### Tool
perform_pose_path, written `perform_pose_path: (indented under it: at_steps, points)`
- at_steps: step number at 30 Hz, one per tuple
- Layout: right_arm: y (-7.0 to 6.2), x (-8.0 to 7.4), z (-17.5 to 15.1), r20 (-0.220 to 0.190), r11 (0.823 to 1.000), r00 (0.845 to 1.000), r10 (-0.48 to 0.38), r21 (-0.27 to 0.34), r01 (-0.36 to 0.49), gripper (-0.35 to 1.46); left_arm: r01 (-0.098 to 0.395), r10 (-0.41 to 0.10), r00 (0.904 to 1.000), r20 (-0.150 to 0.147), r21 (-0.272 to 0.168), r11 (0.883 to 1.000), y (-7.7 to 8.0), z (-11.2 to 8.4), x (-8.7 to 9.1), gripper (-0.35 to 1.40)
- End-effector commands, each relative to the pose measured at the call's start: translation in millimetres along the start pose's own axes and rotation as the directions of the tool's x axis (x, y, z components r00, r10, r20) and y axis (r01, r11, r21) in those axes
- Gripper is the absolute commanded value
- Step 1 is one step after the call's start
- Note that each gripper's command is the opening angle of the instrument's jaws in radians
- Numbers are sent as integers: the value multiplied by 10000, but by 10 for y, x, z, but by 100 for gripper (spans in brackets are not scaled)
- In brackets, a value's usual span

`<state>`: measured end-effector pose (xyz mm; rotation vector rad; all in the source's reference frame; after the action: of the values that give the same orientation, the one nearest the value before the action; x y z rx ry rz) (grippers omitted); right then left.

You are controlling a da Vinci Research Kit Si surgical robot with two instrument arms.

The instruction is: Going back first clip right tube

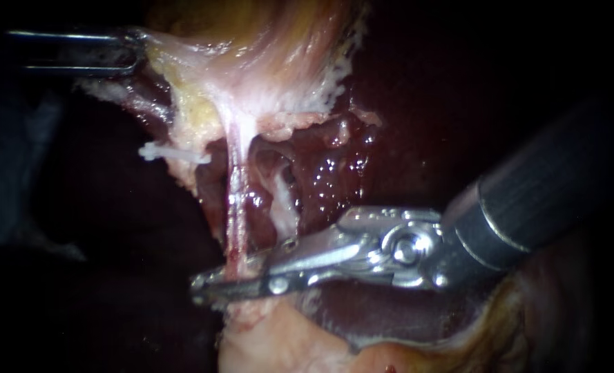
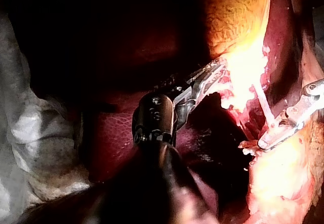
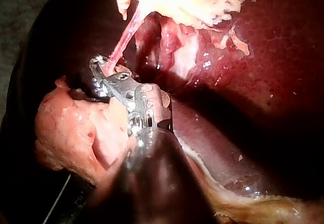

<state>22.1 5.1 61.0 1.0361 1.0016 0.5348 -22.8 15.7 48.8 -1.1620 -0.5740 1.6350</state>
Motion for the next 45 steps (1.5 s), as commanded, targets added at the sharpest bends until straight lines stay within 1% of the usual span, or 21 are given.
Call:
perform_pose_path:
  at_steps: [1, 2, 5, 8, 10, 12, 16, 17, 20, 22, 24, 28, 31, 32, 33, 35, 38, 39, 42, 44, 45]
  points:
    - [0, 0, 0, -33, 10000, 10000, 3, 14, -3, -35, -1, 1, 10000, -1, 8, 10000, 0, 0, 0, -35]
    - [0, 1, 1, -84, 10000, 9999, -57, 45, 57, -35, -1, 1, 10000, -1, 8, 10000, 0, 0, 0, -35]
    - [1, 1, 2, -642, 9991, 9976, -250, 316, 271, 7, -1, 1, 10000, 0, 7, 10000, 0, 0, 0, -35]
    - [3, 2, 5, -791, 9990, 9962, -367, 234, 387, 35, -2, 2, 10000, -1, 8, 10000, 0, 0, 0, -35]
    - [8, 1, 5, -931, 9981, 9938, -612, -37, 611, 41, -3, 3, 10000, -2, 9, 10000, 0, 0, 0, -35]
    - [17, -3, 5, -1028, 9945, 9892, -1040, -241, 1021, 43, -5, 5, 10000, -5, 13, 10000, 0, 1, -1, -35]
    - [38, -7, 2, -1106, 9749, 9718, -2084, -1037, 1973, 48, -7, 7, 10000, -33, 1, 10000, 0, 1, -1, -35]
    - [45, -7, 0, -1043, 9648, 9652, -2399, -1360, 2251, 49, -7, 7, 10000, -32, 1, 10000, 0, 1, -1, -35]
    - [55, -6, -5, -749, 9404, 9516, -2982, -1936, 2794, 50, -8, 8, 10000, -33, 1, 10000, -1, 1, -1, -35]
    - [60, -7, -10, -468, 9206, 9400, -3378, -2242, 3197, 50, -9, 9, 10000, -33, 1, 10000, -1, 2, -1, -35]
    - [61, -8, -14, -335, 9041, 9298, -3666, -2484, 3476, 50, -12, 12, 10000, -33, 0, 10000, -1, 2, -2, -35]
    - [57, -14, -27, -219, 8778, 9104, -4132, -2756, 3918, 50, -12, 12, 10000, -32, -1, 10000, -1, 2, -2, -35]
    - [48, -20, -45, -104, 8589, 8934, -4491, -2804, 4285, 50, -14, 13, 10000, -30, -4, 10000, -2, 1, -2, -35]
    - [46, -22, -52, -77, 8544, 8892, -4575, -2809, 4371, 50, -14, 14, 10000, -30, -5, 10000, -2, 1, -2, -35]
    - [42, -24, -62, -19, 8446, 8800, -4750, -2816, 4553, 50, -14, 14, 10000, -30, -5, 10000, -2, 1, -2, -35]
    - [36, -26, -79, 50, 8328, 8684, -4958, -2809, 4771, 50, -14, 14, 10000, -30, -5, 10000, -2, 1, -2, -35]
    - [27, -29, -107, 127, 8190, 8532, -5214, -2731, 5046, 50, -14, 14, 10000, -30, -5, 10000, -2, 1, -2, -35]
    - [25, -30, -116, 169, 8113, 8451, -5344, -2704, 5184, 50, -14, 14, 10000, -30, -4, 10000, -1, 1, -2, -35]
    - [20, -31, -139, 249, 7948, 8317, -5547, -2798, 5385, 50, -14, 14, 10000, -30, -4, 10000, -1, 1, -2, -35]
    - [16, -32, -152, 271, 7907, 8295, -5578, -2866, 5410, 50, -13, 13, 10000, -31, -4, 10000, -1, 1, -2, -35]
    - [15, -32, -157, 303, 7848, 8241, -5656, -2872, 5492, 50, -13, 13, 10000, -31, -4, 10000, -1, 1, -2, -35]
